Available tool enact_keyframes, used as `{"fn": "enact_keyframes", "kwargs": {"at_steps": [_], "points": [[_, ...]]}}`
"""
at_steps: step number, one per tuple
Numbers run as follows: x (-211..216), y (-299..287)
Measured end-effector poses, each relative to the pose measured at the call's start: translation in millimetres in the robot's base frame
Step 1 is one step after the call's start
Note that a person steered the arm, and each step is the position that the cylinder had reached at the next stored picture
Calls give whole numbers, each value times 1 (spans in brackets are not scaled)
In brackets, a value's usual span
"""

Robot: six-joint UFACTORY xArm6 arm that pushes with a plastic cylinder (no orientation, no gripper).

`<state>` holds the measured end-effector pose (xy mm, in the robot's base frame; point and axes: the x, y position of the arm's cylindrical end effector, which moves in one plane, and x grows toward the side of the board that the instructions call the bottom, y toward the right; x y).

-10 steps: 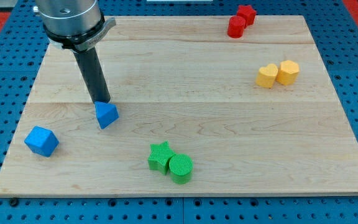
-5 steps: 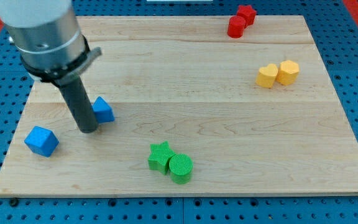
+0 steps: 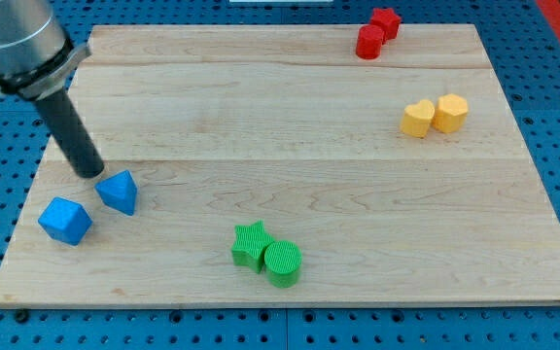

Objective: Move the blue blocks to the left of the board

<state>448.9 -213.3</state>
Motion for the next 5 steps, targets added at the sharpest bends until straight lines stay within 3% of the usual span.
{"fn": "enact_keyframes", "kwargs": {"at_steps": [1,2,3,5], "points": [[9,62],[40,79],[48,32],[55,17]]}}
